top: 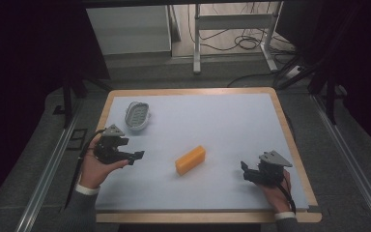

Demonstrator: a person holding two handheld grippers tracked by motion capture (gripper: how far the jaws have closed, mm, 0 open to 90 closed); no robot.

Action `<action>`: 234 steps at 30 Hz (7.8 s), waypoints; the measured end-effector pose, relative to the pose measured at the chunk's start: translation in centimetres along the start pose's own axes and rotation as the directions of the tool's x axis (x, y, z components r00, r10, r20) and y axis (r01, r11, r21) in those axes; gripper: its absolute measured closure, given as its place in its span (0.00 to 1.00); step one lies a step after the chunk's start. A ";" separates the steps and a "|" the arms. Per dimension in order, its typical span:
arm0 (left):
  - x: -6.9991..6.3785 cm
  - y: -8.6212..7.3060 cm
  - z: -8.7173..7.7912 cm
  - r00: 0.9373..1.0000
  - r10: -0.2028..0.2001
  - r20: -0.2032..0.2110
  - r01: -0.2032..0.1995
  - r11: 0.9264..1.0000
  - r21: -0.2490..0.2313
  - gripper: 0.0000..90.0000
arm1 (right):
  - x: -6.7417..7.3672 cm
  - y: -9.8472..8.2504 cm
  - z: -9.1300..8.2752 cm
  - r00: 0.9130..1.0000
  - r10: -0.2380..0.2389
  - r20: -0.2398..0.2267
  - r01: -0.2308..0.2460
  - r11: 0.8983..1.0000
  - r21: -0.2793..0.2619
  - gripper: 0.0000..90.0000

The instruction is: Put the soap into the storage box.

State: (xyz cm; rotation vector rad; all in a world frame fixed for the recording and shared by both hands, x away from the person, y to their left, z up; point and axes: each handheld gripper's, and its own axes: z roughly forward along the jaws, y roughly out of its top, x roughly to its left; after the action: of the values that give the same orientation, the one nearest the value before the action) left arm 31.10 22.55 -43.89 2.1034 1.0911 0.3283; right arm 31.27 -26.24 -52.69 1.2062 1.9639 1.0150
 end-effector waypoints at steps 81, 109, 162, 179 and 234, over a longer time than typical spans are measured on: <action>-8.1 6.7 6.0 0.972 0.222 0.081 -0.230 0.966 0.115 0.19 | 0.2 0.0 0.2 1.000 -0.021 0.015 0.021 1.000 0.019 0.08; -9.8 6.8 10.7 0.969 0.219 0.114 -0.237 0.954 0.185 0.19 | 0.2 0.0 0.2 1.000 -0.022 0.016 0.022 1.000 0.021 0.08; -9.3 7.6 12.3 0.968 0.191 0.166 -0.228 0.943 0.244 0.68 | 0.2 0.1 0.3 1.000 -0.018 0.026 0.017 0.999 0.031 0.08; -8.4 8.4 9.3 0.970 0.200 0.140 -0.223 0.960 0.172 0.68 | 0.4 0.0 0.3 0.999 -0.024 0.030 0.023 0.999 0.031 0.08; -1.3 8.3 6.2 0.997 0.065 0.043 -0.070 0.991 0.115 0.68 | 0.5 0.1 0.4 0.999 -0.032 0.042 0.031 0.999 0.039 0.08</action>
State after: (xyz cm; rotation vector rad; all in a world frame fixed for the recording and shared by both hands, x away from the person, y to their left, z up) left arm 38.55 15.39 -42.18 2.2440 1.0403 0.2599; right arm 31.40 -25.70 -52.86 1.2038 1.9710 0.9326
